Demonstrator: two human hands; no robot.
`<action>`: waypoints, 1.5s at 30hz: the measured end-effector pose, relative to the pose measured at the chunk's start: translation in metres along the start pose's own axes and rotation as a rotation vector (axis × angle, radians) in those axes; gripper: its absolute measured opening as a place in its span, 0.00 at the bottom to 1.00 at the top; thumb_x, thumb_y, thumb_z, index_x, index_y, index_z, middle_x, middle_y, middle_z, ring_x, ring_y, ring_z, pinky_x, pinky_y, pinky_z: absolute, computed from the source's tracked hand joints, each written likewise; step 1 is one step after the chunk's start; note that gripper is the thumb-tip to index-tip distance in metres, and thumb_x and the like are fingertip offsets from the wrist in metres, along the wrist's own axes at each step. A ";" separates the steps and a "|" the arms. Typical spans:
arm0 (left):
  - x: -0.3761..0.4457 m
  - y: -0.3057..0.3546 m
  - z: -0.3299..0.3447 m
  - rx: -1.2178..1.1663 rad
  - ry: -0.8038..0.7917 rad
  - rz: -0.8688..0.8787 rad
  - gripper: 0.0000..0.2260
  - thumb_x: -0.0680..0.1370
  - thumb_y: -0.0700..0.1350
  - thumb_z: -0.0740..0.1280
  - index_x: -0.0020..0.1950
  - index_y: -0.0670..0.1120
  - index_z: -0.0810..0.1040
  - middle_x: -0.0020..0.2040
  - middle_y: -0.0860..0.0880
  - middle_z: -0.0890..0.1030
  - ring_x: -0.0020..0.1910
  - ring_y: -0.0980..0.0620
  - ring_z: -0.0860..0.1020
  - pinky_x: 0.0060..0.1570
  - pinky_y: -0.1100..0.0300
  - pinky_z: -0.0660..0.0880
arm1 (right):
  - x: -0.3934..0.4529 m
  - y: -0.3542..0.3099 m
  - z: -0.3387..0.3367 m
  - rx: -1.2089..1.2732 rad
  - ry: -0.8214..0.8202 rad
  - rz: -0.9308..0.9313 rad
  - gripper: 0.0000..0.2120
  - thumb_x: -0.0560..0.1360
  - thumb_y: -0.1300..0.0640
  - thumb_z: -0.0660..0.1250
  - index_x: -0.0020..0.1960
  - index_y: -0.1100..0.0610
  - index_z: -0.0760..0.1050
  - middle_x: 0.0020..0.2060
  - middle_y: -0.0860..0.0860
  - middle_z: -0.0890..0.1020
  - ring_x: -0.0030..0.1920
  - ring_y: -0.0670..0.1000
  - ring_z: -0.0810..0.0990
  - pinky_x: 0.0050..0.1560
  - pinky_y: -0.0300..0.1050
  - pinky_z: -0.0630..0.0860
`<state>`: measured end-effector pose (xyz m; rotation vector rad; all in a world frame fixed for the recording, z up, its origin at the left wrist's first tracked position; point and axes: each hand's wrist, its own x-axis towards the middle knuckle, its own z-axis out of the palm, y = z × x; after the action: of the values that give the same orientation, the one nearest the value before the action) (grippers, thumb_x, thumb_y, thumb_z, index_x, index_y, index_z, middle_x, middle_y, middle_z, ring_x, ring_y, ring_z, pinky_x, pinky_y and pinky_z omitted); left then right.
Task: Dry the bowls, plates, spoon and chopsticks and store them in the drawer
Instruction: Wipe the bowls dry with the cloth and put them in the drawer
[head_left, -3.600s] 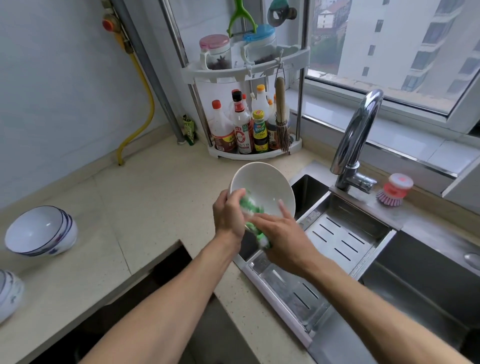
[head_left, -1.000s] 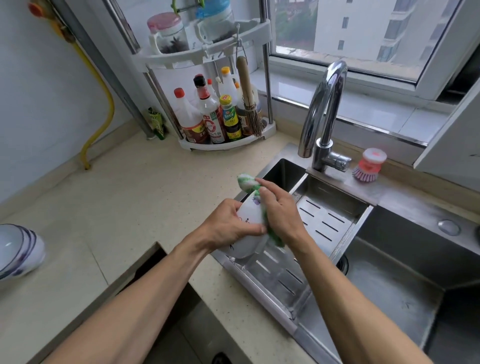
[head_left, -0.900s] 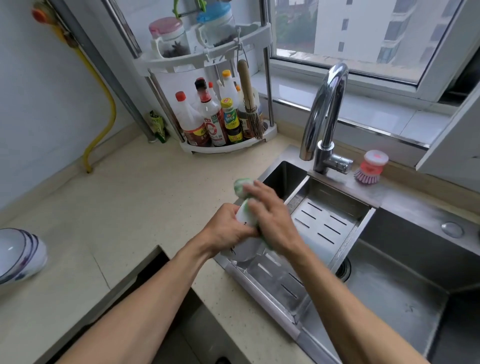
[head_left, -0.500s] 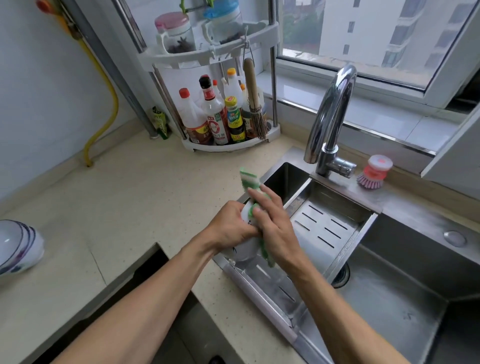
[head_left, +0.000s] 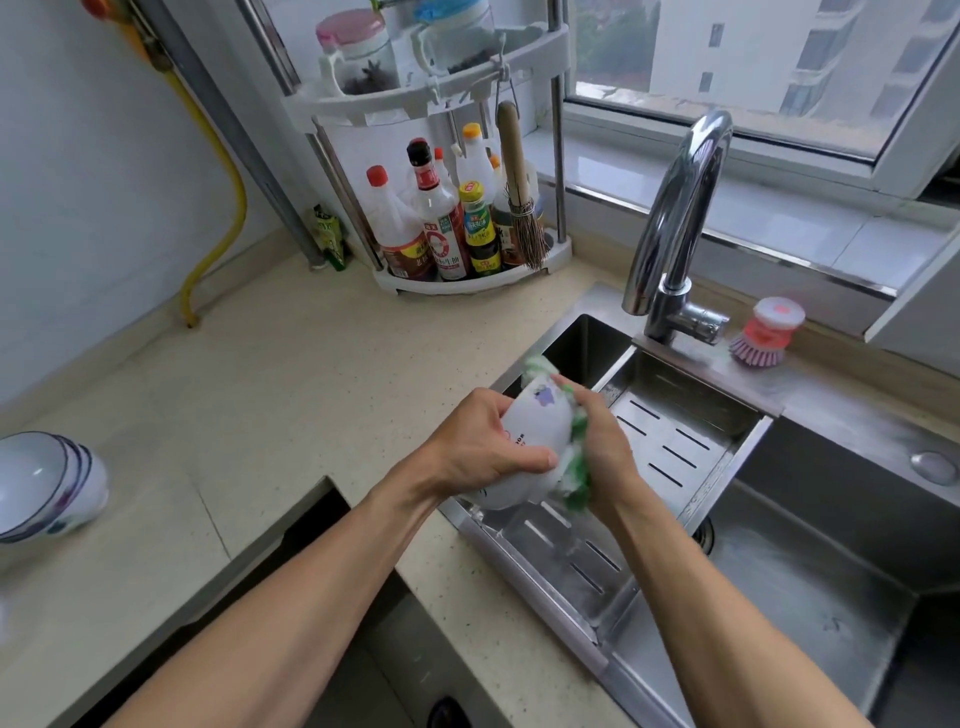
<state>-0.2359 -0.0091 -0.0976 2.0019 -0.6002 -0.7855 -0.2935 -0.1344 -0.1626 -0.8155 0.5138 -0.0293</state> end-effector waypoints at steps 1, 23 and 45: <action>-0.002 0.004 -0.003 -0.001 -0.031 0.032 0.12 0.70 0.35 0.77 0.32 0.46 0.80 0.30 0.54 0.81 0.31 0.54 0.80 0.30 0.60 0.76 | -0.002 -0.002 -0.005 0.077 -0.040 0.101 0.19 0.77 0.46 0.60 0.48 0.60 0.81 0.40 0.60 0.83 0.35 0.56 0.82 0.34 0.45 0.80; -0.002 0.008 -0.003 0.020 0.093 -0.075 0.09 0.68 0.38 0.79 0.41 0.41 0.81 0.38 0.47 0.83 0.37 0.50 0.82 0.38 0.56 0.82 | 0.016 -0.015 0.008 -0.417 0.078 -0.269 0.16 0.74 0.51 0.58 0.55 0.46 0.81 0.58 0.52 0.82 0.56 0.56 0.81 0.59 0.58 0.79; -0.018 0.014 -0.008 0.150 -0.018 0.105 0.10 0.68 0.36 0.79 0.36 0.43 0.78 0.33 0.52 0.80 0.32 0.56 0.79 0.33 0.60 0.79 | -0.006 -0.014 0.002 0.222 -0.114 0.132 0.19 0.78 0.51 0.59 0.44 0.57 0.86 0.45 0.62 0.84 0.41 0.60 0.83 0.50 0.55 0.78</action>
<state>-0.2443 0.0004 -0.0766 2.0819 -0.7887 -0.7135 -0.2953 -0.1412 -0.1490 -0.5618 0.4462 0.0804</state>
